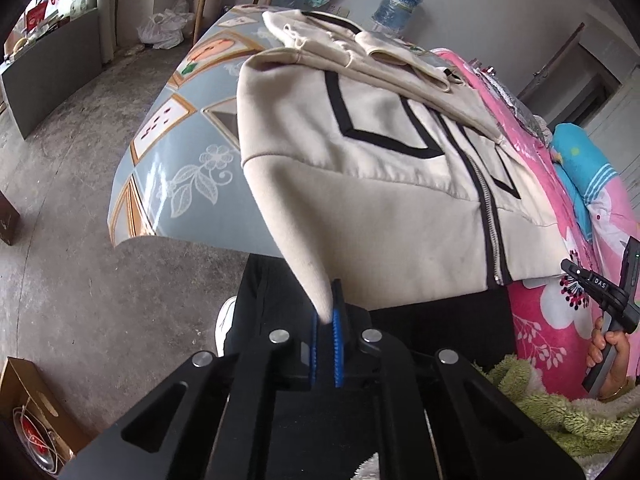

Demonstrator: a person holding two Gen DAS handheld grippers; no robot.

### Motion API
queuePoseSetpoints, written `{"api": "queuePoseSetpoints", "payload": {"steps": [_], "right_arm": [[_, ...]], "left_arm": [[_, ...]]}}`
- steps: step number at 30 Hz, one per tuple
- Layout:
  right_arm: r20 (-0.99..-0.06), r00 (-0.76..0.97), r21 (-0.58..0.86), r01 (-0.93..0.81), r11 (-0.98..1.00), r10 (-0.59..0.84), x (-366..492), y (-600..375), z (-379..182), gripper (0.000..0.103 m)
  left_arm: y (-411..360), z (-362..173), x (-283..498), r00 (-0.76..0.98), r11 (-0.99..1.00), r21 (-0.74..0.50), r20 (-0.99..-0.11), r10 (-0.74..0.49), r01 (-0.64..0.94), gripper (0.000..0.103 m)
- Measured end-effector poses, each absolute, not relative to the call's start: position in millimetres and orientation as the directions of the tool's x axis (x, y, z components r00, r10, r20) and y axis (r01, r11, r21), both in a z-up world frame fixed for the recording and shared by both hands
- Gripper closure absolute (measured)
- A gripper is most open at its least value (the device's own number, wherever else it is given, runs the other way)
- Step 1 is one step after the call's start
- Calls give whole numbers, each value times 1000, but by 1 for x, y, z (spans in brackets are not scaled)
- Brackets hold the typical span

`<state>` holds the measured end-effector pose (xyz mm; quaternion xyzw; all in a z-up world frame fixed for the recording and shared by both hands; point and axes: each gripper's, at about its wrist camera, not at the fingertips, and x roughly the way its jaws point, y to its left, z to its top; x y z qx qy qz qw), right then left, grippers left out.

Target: Fold large clothes

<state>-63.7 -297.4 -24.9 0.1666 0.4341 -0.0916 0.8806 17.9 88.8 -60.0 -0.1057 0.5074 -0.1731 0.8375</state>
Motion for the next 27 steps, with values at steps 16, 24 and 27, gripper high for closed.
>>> {"api": "queuePoseSetpoints", "payload": {"steps": [16, 24, 27], "right_arm": [[-632, 771, 360, 196, 912, 84, 25, -309, 46, 98], [-638, 758, 432, 202, 879, 139, 122, -338, 33, 98], [-642, 749, 482, 223, 847, 168, 157, -354, 18, 98]], "left_arm": [[83, 50, 110, 582, 859, -441, -638, -503, 260, 98], [79, 38, 206, 586, 889, -414, -677, -445, 196, 98], [82, 24, 239, 568, 904, -402, -713, -411, 149, 98]]}}
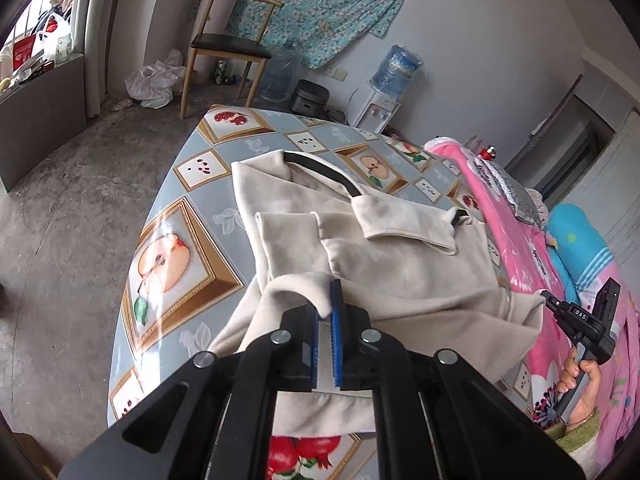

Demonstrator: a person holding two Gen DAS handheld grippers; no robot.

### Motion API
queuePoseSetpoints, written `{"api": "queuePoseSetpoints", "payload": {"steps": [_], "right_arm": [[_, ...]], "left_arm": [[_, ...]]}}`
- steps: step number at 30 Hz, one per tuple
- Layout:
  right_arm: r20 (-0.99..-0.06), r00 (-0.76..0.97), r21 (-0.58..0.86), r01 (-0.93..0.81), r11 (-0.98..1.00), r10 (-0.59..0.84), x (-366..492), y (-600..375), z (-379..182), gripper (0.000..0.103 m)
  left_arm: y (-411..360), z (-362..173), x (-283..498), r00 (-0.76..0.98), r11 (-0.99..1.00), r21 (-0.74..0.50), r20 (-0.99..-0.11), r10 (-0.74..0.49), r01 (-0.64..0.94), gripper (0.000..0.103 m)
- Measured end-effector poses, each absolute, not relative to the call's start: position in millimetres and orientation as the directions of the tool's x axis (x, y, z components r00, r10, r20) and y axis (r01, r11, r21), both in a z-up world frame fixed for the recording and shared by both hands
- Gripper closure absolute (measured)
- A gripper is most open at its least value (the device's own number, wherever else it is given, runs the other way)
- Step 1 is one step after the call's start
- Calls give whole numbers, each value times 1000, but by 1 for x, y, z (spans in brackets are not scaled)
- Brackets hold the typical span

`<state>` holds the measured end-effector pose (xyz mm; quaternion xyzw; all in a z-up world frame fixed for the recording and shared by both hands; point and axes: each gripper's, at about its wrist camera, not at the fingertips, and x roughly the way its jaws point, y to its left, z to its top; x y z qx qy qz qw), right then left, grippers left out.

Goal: Fold large clothes
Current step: 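Lift the hem with both tools and fold it up toward the collar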

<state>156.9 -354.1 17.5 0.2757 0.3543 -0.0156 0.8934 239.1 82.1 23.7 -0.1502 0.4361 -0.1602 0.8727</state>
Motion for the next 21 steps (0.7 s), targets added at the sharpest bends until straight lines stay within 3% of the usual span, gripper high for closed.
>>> {"api": "queuePoseSetpoints", "payload": {"steps": [3, 5, 7, 8, 9, 11, 16, 21], "right_arm": [[-657, 724, 535, 254, 806, 208, 186, -365, -7, 96], [-695, 698, 504, 299, 810, 174, 195, -365, -19, 87], [-711, 689, 476, 326, 817, 140, 195, -366, -22, 66], [-702, 699, 479, 323, 817, 135, 191, -367, -20, 62], [-696, 706, 477, 317, 820, 132, 186, -367, -17, 57], [-694, 712, 453, 314, 835, 109, 174, -367, -8, 50], [-667, 732, 480, 277, 833, 141, 125, -362, 10, 35], [-690, 686, 557, 303, 773, 229, 79, -349, -10, 32]], "left_arm": [[84, -1, 271, 539, 912, -398, -750, -383, 96, 92], [84, -16, 283, 523, 928, -368, -782, -339, 52, 86], [87, -23, 286, 516, 925, -380, -788, -337, 22, 83], [91, -22, 284, 525, 913, -407, -776, -350, 8, 81], [96, -17, 279, 552, 904, -427, -755, -354, -3, 70], [105, -1, 263, 616, 900, -436, -711, -341, -5, 59], [124, 17, 220, 627, 884, -468, -687, -369, 8, 59], [126, -4, 170, 564, 852, -523, -715, -414, -38, 59]]}}
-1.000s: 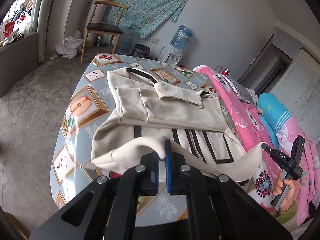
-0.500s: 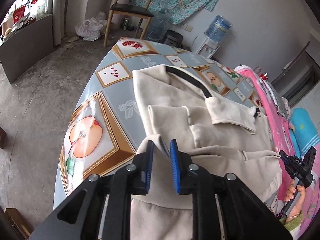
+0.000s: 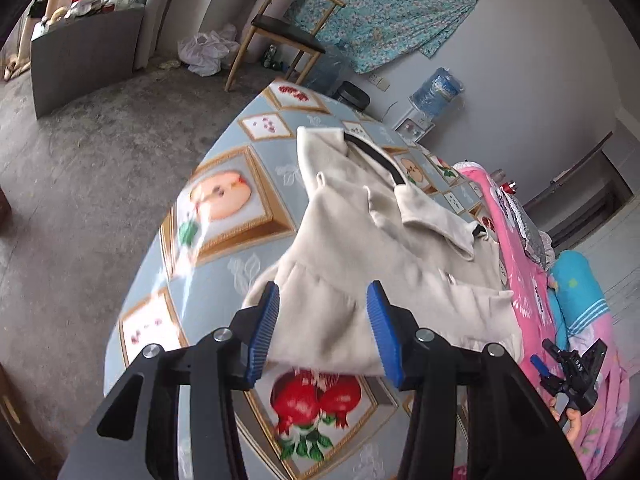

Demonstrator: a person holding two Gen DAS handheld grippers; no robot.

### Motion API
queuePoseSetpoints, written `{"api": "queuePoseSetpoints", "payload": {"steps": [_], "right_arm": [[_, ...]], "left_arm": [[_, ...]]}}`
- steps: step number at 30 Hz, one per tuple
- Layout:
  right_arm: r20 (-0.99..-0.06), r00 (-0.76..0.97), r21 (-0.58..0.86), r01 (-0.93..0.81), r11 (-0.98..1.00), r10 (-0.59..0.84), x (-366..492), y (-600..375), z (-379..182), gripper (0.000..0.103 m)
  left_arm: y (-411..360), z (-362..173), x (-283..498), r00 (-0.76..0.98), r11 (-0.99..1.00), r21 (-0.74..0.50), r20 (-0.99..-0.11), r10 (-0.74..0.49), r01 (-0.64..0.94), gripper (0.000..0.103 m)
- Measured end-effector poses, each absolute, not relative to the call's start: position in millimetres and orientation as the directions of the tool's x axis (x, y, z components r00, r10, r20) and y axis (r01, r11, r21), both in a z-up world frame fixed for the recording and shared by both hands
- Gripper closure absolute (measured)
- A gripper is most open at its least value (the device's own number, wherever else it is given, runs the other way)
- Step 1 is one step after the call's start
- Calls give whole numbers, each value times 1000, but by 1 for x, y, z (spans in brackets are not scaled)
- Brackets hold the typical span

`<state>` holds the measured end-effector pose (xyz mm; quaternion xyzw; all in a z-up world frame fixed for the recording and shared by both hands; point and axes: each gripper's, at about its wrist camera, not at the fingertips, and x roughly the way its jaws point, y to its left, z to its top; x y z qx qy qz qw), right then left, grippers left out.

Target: Fold large clothes

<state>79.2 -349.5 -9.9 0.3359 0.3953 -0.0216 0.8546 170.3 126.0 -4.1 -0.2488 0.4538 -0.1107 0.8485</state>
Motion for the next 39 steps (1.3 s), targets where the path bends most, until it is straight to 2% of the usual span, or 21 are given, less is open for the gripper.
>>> {"api": "queuePoseSetpoints", "payload": {"steps": [4, 6, 9, 16, 19, 25, 26, 28, 29, 30, 32, 33, 36, 39], "right_arm": [[-698, 656, 623, 358, 695, 287, 67, -344, -38, 32], [-694, 654, 651, 391, 651, 302, 67, -346, -50, 32], [-650, 679, 726, 424, 542, 340, 71, -356, -66, 31], [-624, 719, 755, 456, 471, 306, 88, -365, -68, 32], [-619, 739, 756, 468, 458, 268, 93, -364, -68, 33], [-614, 772, 736, 486, 471, 162, 99, -356, -70, 37], [-624, 770, 718, 496, 488, 136, 101, -353, -67, 39], [-659, 748, 651, 520, 552, 73, 106, -346, -64, 55], [-680, 732, 603, 526, 600, 43, 110, -341, -61, 60], [-700, 714, 541, 517, 664, 14, 115, -335, -57, 68], [-710, 702, 418, 472, 776, -45, 118, -324, -46, 76], [-709, 701, 353, 441, 825, -71, 119, -317, -39, 84], [-682, 716, 184, 363, 913, -147, 117, -299, -21, 95], [-656, 736, 120, 321, 940, -168, 107, -292, -9, 98]], "left_arm": [[118, -39, 153, 486, 756, -647, -694, -531, -98, 58], [119, -58, 155, 459, 706, -684, -694, -554, -182, 49], [123, -75, 160, 448, 619, -736, -667, -596, -274, 48], [127, -80, 175, 507, 525, -789, -610, -609, -319, 44], [124, -76, 177, 526, 528, -765, -640, -560, -369, 45], [79, -55, 186, 509, 780, -512, -808, -296, -360, 45], [73, -54, 187, 516, 810, -466, -821, -245, -356, 50], [61, -54, 186, 545, 869, -374, -825, -151, -325, 59], [56, -54, 186, 562, 898, -324, -820, -109, -299, 68], [51, -53, 184, 580, 928, -262, -812, -62, -266, 79], [36, -47, 178, 633, 973, -125, -774, 26, -193, 91], [29, -41, 173, 667, 987, -57, -743, 60, -152, 94], [9, -25, 158, 770, 989, 131, -625, 132, -64, 98], [-1, -10, 142, 836, 971, 238, -529, 146, -18, 98]]}}
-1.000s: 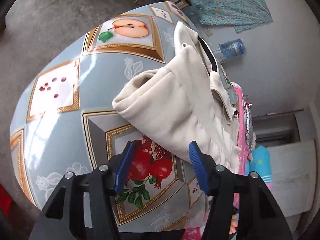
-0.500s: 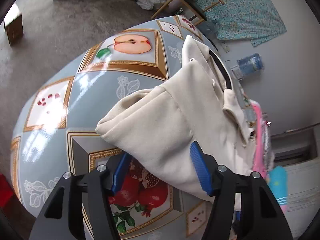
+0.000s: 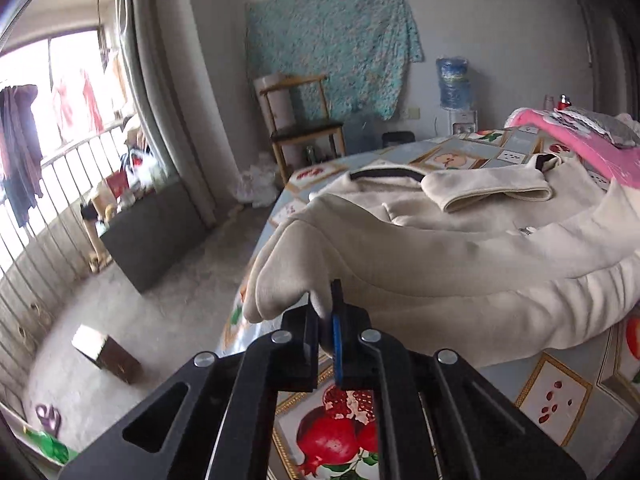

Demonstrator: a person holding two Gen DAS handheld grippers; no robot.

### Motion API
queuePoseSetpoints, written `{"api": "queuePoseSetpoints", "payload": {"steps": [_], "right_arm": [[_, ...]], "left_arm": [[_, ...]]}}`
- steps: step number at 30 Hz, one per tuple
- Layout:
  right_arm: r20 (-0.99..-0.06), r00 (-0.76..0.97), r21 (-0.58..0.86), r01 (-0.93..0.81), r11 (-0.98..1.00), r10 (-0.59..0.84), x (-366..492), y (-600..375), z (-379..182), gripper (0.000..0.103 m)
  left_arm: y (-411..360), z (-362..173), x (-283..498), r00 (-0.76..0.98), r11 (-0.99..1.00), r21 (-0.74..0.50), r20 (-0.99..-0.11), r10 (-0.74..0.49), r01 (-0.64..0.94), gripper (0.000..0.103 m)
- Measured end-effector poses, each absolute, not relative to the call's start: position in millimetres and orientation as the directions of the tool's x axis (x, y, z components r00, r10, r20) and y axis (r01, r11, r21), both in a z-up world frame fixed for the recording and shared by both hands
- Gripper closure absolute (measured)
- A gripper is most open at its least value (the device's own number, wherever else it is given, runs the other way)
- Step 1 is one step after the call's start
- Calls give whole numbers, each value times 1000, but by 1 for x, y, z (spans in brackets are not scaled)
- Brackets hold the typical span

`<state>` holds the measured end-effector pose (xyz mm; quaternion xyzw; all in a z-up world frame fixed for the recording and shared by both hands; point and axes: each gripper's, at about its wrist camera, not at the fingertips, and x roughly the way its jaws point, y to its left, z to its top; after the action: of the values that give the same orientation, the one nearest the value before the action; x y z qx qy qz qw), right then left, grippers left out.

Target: Fold large clothes

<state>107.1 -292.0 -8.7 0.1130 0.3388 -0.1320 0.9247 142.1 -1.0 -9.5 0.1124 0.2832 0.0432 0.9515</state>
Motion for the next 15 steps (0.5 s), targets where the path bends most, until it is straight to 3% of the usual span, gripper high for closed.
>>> {"api": "queuePoseSetpoints", "payload": {"steps": [5, 11, 15], "right_arm": [[-638, 755, 105, 283, 954, -154, 82, -290, 10, 98], [-688, 719, 153, 271, 950, -94, 37, -288, 6, 98], [-745, 666, 202, 275, 940, -35, 22, -292, -22, 97]], "left_arm": [[-1, 7, 123, 856, 962, 268, -508, 98, 49, 98], [29, 12, 82, 791, 969, 222, -610, 48, 112, 98], [50, -1, 70, 699, 989, 94, -715, -11, 112, 97]]}}
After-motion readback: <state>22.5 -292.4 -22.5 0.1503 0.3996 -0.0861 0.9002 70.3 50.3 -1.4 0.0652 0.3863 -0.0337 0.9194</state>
